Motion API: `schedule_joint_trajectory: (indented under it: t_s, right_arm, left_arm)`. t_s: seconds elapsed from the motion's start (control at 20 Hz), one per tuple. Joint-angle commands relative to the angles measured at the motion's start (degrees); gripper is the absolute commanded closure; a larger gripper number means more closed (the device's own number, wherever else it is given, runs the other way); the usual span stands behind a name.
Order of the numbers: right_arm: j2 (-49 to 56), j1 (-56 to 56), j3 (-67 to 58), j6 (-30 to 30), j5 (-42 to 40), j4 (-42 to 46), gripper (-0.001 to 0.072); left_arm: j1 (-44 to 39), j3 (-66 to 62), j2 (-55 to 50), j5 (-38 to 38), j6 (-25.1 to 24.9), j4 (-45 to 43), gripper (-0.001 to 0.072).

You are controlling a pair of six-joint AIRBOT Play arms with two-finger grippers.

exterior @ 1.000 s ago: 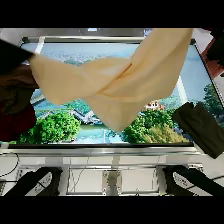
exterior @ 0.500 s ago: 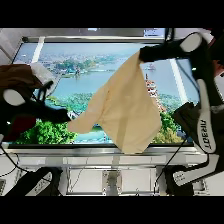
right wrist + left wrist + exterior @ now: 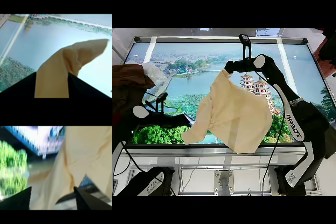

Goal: Fold the shirts.

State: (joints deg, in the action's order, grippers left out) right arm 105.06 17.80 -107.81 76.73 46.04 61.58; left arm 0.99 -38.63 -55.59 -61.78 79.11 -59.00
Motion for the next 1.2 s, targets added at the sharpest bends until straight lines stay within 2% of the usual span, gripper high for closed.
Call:
schedule_joint_trajectory:
  t_s: [0.0,0.1,0.2,0.3,0.45,0.5,0.65,0.7,0.85,0.9,0.95,1.05,1.15]
  right_arm:
    - [-3.45,-3.52,-2.58,2.43,9.27,10.49,0.0265]
    - [-7.63,-7.54,-2.86,5.81,19.74,18.82,0.0265]
    - [-11.50,-11.58,-2.84,5.77,28.92,22.53,0.0265]
    - [-14.88,-15.06,-2.84,5.55,34.05,23.67,0.0265]
    - [-19.37,-18.58,-2.84,5.53,35.01,23.54,0.0265]
    - [-20.52,-19.19,-2.84,5.49,35.04,23.54,0.0265]
    - [-23.17,-19.58,-2.84,3.76,35.06,23.65,0.0265]
    - [-23.65,-19.58,-2.82,3.41,35.10,23.47,0.0265]
    - [-23.93,-19.50,-2.82,2.95,35.76,21.38,0.0265]
    - [-23.93,-19.50,-2.82,2.95,35.95,20.48,0.0265]
    - [-23.93,-19.50,-2.82,2.97,36.28,19.28,0.0265]
    - [-23.93,-19.50,-2.80,3.04,38.27,17.70,0.0266]
    - [-23.93,-19.50,-0.79,3.63,44.17,16.37,0.0267]
  left_arm:
    - [-0.02,-5.27,-0.20,4.83,-3.54,2.27,0.0103]
    - [-0.02,-6.54,-1.97,3.23,-5.70,3.85,0.0104]
    - [-0.74,-6.49,-5.42,2.60,-7.93,3.82,0.0104]
    - [-2.78,-6.49,-9.79,3.52,-9.44,3.76,0.0105]
    - [-7.28,-6.54,-17.05,5.16,-11.43,5.14,0.0117]
    - [-8.98,-6.64,-19.12,6.23,-12.17,5.46,0.0147]
    - [-12.63,-8.52,-23.50,8.90,-12.26,5.46,0.0161]
    - [-13.31,-9.55,-24.26,9.66,-12.24,5.42,0.0190]
    - [-13.49,-11.61,-24.63,12.81,-11.91,4.98,0.0369]
    - [-13.49,-12.13,-24.63,13.14,-11.91,4.44,0.0492]
    - [-13.51,-12.46,-24.63,12.96,-11.93,4.35,0.0677]
    - [-13.51,-12.70,-24.63,10.43,-12.00,4.57,0.0695]
    - [-13.49,-13.40,-24.63,7.30,-12.04,3.98,0.0695]
